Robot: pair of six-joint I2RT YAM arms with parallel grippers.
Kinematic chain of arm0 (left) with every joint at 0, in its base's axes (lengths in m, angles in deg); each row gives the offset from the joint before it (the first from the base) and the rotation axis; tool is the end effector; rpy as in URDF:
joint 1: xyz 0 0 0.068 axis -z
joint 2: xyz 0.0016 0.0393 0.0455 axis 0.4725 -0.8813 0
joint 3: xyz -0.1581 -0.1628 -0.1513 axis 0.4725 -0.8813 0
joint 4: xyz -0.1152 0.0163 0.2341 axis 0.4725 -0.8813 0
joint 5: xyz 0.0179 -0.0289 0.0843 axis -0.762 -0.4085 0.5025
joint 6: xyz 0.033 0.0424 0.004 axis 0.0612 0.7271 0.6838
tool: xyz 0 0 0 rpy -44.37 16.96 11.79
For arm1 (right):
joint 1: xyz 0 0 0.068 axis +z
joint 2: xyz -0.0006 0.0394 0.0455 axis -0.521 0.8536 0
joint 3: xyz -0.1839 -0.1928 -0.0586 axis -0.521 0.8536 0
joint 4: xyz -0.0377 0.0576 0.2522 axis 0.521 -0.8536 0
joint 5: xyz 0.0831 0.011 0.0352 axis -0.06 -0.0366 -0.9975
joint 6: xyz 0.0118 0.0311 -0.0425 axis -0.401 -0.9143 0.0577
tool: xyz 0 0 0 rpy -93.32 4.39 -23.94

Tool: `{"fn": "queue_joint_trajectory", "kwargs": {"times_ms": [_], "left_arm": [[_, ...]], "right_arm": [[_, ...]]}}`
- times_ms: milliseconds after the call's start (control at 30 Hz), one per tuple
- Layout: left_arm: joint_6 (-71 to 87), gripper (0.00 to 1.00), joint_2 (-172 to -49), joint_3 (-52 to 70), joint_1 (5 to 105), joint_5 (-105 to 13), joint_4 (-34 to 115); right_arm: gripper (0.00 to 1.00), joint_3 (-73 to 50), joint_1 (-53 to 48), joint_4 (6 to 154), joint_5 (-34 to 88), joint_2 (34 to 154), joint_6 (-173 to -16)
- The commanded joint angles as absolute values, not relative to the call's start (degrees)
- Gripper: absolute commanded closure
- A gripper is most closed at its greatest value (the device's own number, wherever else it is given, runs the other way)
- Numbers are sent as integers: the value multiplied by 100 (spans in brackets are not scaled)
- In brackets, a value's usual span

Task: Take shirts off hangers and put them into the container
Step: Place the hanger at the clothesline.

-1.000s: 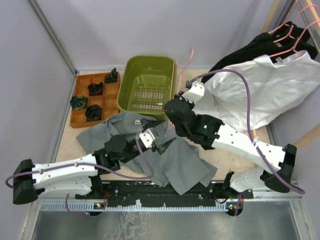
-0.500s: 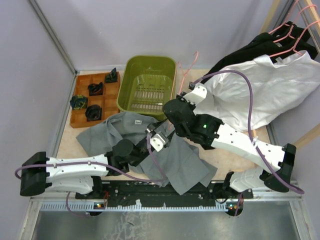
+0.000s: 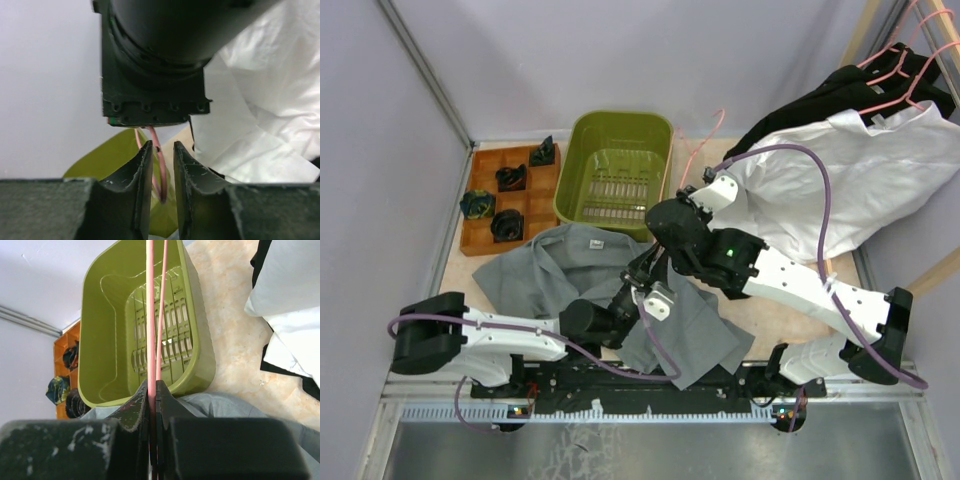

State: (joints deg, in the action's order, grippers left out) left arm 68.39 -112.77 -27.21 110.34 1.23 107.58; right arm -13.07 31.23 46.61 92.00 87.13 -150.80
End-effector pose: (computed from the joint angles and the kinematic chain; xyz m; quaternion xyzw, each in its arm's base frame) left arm 0.0600 -0.2711 0.2994 0.3255 0.4636 -0.0680 0.8213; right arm 0.1507 0.2262 0.3902 0.2355 0.7656 0.1907 0.5674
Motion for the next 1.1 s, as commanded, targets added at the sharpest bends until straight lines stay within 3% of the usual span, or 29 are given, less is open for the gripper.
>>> {"fn": "queue_joint_trajectory", "kwargs": {"times_ms": [0,67,167,300,533,600,767,1067], "left_arm": [[7734,74,-11482,-2734,11176,740,12639],[7794,79,-11528,-2715,11188,772,12699],[7427,100,-11404,-2673,11191,836,12372],[6578,100,-10894,-2683,11164,677,11060],[5302,100,-9926,-2709,10976,438,8978],[4955,100,-9646,-2637,10887,336,8303],[4370,100,-8846,-2529,10582,346,7064],[3516,100,-7688,-1726,10261,-33,4927]], "right_arm": [[100,-1403,3197,4821,9511,8572,-15440],[100,-1366,3197,4857,9477,8563,-15435],[100,-1322,3197,4884,9487,8561,-15417],[97,-1204,3197,5269,9377,8463,-14949],[40,-557,3188,6821,8362,7983,-13736],[31,-517,3189,6914,8129,7867,-13518],[19,-152,3189,7694,7073,7320,-12064],[16,1468,3189,8733,5264,5374,-10430]]}}
